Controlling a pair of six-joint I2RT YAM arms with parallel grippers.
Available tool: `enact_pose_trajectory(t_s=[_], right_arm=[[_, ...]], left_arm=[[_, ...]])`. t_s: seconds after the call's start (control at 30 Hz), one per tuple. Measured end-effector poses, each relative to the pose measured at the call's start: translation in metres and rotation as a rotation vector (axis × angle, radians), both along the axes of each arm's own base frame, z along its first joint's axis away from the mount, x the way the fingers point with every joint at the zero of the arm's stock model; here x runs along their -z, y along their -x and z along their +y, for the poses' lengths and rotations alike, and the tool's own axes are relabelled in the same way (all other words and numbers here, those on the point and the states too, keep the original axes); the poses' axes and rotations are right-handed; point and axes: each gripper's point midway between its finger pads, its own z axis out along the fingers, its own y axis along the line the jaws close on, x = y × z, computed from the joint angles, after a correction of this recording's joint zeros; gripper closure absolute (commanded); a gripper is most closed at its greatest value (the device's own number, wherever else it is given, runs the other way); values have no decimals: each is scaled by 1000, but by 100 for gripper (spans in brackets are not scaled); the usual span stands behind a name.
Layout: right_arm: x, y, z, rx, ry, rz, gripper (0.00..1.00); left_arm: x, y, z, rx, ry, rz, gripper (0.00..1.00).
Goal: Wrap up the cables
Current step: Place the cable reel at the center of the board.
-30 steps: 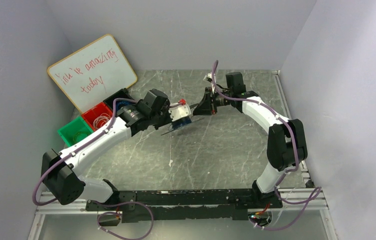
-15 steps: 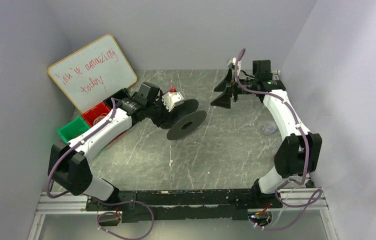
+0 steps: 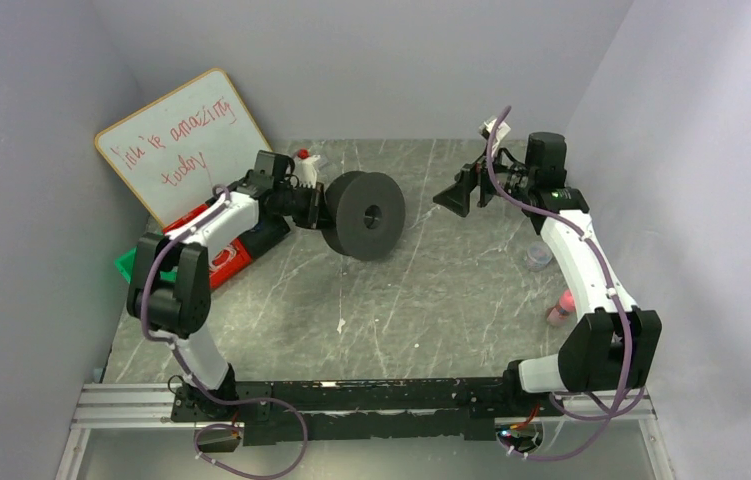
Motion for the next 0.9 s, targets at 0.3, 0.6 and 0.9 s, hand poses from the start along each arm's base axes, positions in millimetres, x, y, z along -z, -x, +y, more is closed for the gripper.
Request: enact_pose_trajectory(t_s=[0.3,0.6,0.9], right_arm=[[18,-1,-13,85,-45,67,1],[24,-5,-27,133,-70,72,1],[22,-7,-29,138,-73,59,1]], left_arm=[[31,-19,-15,-117,178,288,98],[52,-35,-28,-195,233,435,98],[62,-37,-39,-197,250,462,86]])
